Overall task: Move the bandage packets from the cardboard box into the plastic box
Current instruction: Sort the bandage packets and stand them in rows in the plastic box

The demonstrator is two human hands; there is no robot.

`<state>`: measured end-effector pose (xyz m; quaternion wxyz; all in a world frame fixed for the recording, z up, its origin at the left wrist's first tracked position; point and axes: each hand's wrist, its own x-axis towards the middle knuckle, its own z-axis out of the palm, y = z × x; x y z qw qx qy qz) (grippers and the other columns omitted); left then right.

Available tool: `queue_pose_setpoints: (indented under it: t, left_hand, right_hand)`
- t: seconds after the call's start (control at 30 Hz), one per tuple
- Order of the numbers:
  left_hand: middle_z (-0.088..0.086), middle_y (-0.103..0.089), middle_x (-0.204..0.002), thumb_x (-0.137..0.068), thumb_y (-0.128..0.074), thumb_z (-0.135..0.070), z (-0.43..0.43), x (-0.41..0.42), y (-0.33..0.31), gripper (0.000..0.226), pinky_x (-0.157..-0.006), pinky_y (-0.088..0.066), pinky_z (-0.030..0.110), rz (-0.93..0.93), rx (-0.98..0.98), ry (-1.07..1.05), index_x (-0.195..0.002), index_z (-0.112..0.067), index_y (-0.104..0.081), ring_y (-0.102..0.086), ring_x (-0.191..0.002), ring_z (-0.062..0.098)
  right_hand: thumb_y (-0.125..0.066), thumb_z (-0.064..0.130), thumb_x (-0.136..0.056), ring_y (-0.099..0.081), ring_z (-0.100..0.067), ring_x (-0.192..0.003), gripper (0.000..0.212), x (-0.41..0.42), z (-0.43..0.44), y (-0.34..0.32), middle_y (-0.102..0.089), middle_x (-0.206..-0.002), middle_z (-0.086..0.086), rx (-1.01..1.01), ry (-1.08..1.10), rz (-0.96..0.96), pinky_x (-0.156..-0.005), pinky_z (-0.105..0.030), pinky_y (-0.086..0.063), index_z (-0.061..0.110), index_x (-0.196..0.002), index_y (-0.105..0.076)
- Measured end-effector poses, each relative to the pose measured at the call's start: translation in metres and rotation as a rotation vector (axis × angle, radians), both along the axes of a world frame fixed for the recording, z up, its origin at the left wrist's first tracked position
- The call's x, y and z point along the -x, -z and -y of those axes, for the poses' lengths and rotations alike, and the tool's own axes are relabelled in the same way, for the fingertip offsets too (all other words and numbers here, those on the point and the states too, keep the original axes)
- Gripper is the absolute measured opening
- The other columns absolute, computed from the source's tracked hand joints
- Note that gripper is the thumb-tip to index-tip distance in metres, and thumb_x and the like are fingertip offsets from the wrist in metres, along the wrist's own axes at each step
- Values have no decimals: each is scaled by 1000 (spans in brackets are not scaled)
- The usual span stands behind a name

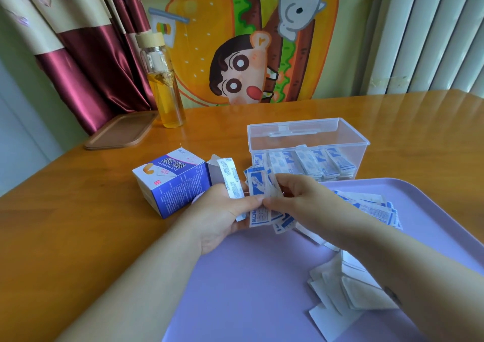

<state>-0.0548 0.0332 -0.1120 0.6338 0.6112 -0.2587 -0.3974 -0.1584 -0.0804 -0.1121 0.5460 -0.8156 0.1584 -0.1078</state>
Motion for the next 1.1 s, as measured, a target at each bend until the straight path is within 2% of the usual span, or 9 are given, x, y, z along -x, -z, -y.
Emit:
queue_pose_setpoints:
  t: [0.1,0.2,0.37,0.47,0.57,0.67,0.8,0.93,1.1]
  left_hand:
    - [11,-72,-101,-85,-64,-3,-2,3,-1,24,-83,-57,39,101,-52,97,-103,-19,-67,-70,-93,25]
    - [9,-73,-100,-82,-70,-13,-2,2,2,21,-82,-56,39,176,-119,113,-103,-17,-68,-70,-90,22]
    - [2,-52,-74,-92,-56,-19,-2,2,-5,5,-46,-41,15,47,-104,-23,-90,-15,-58,-48,-53,5]
    - [-2,-39,-67,-94,-55,-22,-2,0,-10,9,-47,-30,16,112,-55,-134,-86,-18,-58,-34,-53,6]
    - [-11,-47,-59,-94,-55,-27,-8,-6,-14,13,-52,-32,16,447,-128,-108,-84,-29,-63,-43,-52,4]
    - [-23,-57,-65,-91,-55,-37,-15,-13,-17,8,-58,-40,13,707,-266,-64,-87,-40,-61,-56,-69,-2]
    - [-21,-56,-71,-89,-55,-44,-20,-16,-18,11,-57,-38,15,717,-347,-40,-79,-47,-57,-52,-70,3]
    - [-9,-67,-88,-85,-55,-51,-27,-29,-21,22,-60,-38,19,662,-297,-86,-95,-38,-69,-47,-68,9]
    - [-14,-65,-91,-85,-64,-37,-32,-33,-19,11,-56,-42,12,742,-431,22,-95,-33,-69,-56,-75,7]
  right_hand:
    - [-53,17,-94,-70,-24,-75,16,1,-1,0,-72,-87,-13,-384,-24,20,-64,-32,-54,10,-99,-67]
    - [-52,17,-96,-60,-12,-48,19,-1,-5,1,-64,-61,-1,-355,77,57,-38,-19,-39,15,-82,-65]
    - [-56,25,-93,-66,-26,-73,18,-3,3,-5,-69,-81,-10,-306,247,248,-62,-39,-53,12,-91,-68]
    - [-59,25,-91,-57,-11,-59,30,-1,-1,-6,-62,-59,6,-251,190,262,-56,-23,-46,25,-63,-71]
    - [-64,27,-87,-48,-4,-48,40,0,-8,-7,-55,-50,10,-183,170,202,-48,-13,-39,27,-48,-64]
    - [-64,27,-85,-51,-7,-55,23,1,-8,-9,-60,-60,7,-171,120,224,-48,-9,-40,27,-64,-72]
    - [-59,16,-91,-58,2,-60,14,1,-6,-7,-66,-63,12,-66,59,206,-59,-11,-43,23,-85,-70]
    - [-61,10,-89,-70,-14,-78,11,1,-3,-1,-73,-79,-5,-125,90,156,-67,-21,-52,16,-83,-68]
    - [-68,23,-82,-51,3,-53,11,0,1,7,-56,-53,23,493,183,5,-50,-10,-37,28,-77,-59]
